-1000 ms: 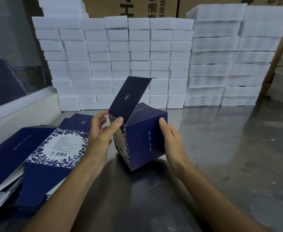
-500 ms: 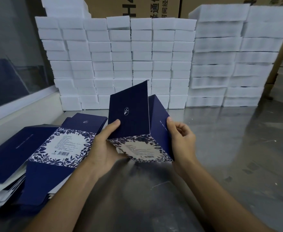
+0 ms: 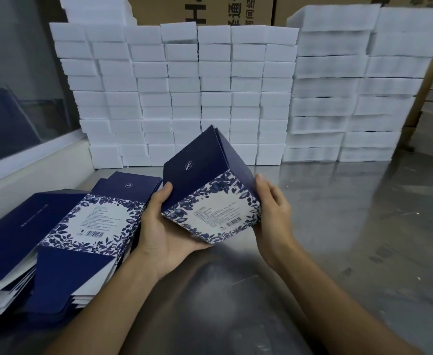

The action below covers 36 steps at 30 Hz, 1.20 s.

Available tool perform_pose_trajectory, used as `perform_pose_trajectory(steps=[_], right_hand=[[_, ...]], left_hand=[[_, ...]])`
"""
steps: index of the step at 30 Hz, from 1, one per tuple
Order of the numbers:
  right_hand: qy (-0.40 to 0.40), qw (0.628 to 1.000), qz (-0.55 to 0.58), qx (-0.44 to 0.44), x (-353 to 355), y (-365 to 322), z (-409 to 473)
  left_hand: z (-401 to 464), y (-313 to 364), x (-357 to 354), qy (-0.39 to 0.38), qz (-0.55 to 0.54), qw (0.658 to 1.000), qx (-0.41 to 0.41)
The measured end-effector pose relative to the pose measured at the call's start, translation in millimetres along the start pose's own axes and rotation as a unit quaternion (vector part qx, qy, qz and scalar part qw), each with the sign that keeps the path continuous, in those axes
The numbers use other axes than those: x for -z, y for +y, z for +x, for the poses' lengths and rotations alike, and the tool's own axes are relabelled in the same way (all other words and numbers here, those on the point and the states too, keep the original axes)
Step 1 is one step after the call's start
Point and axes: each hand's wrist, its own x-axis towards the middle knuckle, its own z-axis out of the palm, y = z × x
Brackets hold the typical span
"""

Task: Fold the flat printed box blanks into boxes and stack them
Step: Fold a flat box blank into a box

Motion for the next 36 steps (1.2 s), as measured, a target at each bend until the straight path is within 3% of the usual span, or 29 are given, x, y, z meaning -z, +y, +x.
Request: perform_pose_trajectory(steps=[3, 6, 13, 17, 26, 36], right_hand=[[0.062, 0.998, 0.017, 0.0, 1, -1, 2], [0.074, 0.997, -0.007, -0.014, 1, 0, 3], [-0.104, 0.984, -0.14, -0.039, -15, 9, -22], [-0.179, 0.975, -0.129, -0.032, -16, 18, -28], [-0.144, 0.984, -0.102, -0.021, -13, 16, -22], [-0.102, 0.99, -0.099, 0.001, -10, 11, -17]], left_hand=[[1, -2, 1, -0.017, -0.002, 0.999, 0.037], [2, -6, -2, -0.009, 0.015, 1.0, 0.024], [2, -9, -11, 0.119, 0.086, 0.983, -0.111], [4, -12, -11, 0.14, 0.13, 0.971, -0.147], [7, -21, -9, 0.09, 0.169, 0.972, -0.135], [5, -16, -7, 0.106, 0.2, 0.965, -0.135]])
